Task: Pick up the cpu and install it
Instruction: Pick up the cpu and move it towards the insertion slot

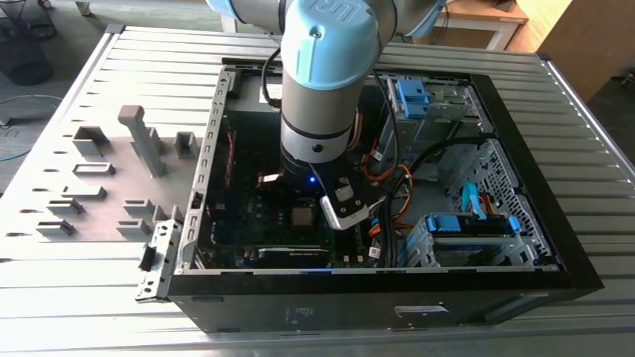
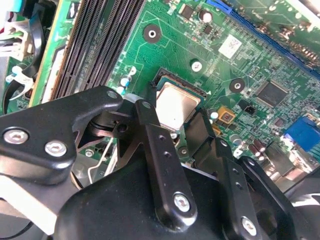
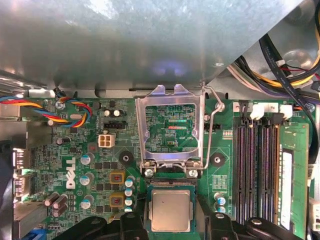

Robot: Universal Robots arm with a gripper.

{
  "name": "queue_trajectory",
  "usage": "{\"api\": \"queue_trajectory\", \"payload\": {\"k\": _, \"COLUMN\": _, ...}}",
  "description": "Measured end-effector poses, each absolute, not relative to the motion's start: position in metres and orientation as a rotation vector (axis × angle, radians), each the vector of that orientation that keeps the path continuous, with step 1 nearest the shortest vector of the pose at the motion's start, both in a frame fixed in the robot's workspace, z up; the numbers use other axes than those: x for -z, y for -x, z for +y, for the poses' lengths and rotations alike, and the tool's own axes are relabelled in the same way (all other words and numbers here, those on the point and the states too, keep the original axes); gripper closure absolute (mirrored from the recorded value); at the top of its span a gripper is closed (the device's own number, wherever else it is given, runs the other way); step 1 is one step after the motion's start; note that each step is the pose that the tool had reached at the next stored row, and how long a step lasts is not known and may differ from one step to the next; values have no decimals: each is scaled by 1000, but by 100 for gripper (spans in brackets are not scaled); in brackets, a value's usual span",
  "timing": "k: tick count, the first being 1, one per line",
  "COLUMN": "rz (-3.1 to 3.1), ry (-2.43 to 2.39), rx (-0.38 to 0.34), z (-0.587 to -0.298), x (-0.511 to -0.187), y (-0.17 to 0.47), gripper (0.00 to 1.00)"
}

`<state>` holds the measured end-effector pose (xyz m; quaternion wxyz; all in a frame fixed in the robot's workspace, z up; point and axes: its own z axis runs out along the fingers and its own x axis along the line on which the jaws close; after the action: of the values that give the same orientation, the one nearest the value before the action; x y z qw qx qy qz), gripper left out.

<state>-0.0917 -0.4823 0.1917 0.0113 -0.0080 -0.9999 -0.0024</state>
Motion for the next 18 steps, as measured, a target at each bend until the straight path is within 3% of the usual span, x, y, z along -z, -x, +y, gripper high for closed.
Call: {"api": "queue_trajectory", "payload": {"k": 18, "rz": -3119, "ry": 25, "rx": 8, "z": -482, "x": -190, "y": 92, "gripper": 53}}
